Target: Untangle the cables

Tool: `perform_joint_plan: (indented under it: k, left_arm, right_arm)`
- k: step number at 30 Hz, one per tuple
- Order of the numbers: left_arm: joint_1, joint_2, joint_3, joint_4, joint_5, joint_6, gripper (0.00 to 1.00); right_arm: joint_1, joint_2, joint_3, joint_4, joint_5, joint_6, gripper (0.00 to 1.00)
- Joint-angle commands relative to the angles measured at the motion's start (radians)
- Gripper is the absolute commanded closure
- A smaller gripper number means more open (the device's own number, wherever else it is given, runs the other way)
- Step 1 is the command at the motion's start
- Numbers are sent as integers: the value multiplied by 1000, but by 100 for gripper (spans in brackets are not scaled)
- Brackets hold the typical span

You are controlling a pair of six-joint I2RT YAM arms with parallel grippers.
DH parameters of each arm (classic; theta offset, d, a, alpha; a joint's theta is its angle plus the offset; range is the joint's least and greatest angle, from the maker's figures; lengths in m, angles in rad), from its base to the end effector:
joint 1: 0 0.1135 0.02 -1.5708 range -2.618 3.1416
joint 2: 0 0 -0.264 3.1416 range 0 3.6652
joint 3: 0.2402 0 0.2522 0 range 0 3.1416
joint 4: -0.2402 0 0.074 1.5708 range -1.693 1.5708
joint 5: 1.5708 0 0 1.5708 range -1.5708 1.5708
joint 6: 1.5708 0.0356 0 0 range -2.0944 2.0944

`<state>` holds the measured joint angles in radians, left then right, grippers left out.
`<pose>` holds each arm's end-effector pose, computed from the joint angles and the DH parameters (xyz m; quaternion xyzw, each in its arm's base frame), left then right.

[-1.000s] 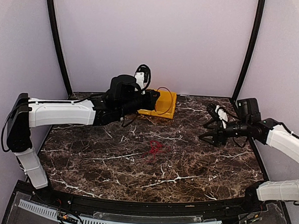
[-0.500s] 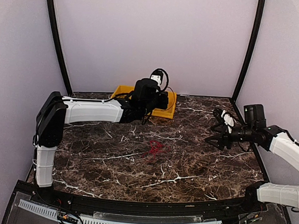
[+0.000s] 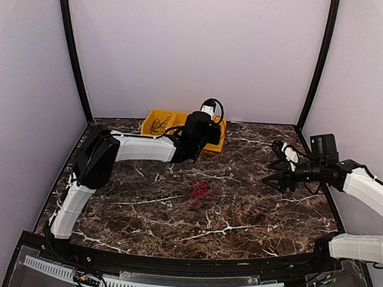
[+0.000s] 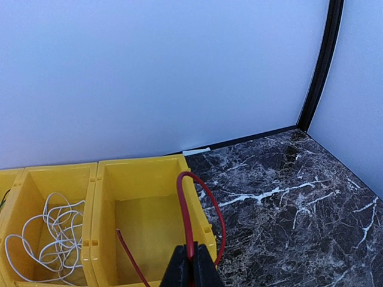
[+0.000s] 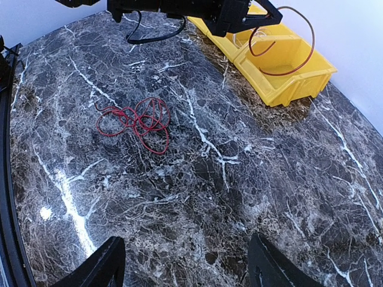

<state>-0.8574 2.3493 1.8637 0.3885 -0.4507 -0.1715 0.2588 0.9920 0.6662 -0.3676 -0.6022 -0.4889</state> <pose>0.3753 -0.4099 0.2299 0.1013 0.7303 -0.1782 0.6516 0.1943 0.0723 0.2469 -0.4330 0.7589 0.2201 0.4338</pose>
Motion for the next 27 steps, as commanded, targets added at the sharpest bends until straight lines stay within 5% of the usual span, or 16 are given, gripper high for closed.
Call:
perform_joint_plan:
  k: [1,14,22,24,27]
  left_arm:
    - [29,32,48,58,47,16,100]
    - [136,125,130,52,242,-179,100]
    - [154,236,344,-38,269,-202,99]
    - [156,253,372,-53,283,-209,95]
    - [156,253,365,-82,315,-207,75]
  right_arm:
    - [-8,19,-5,14,-8,-13,28]
    - [-7,40,-4,10,4,-24,28]
    - [-8,51,-2,7,11,-29,28]
    - [-7,50,-2,7,15,-30,28]
    - [-9,42,-3,7,16,-30,28]
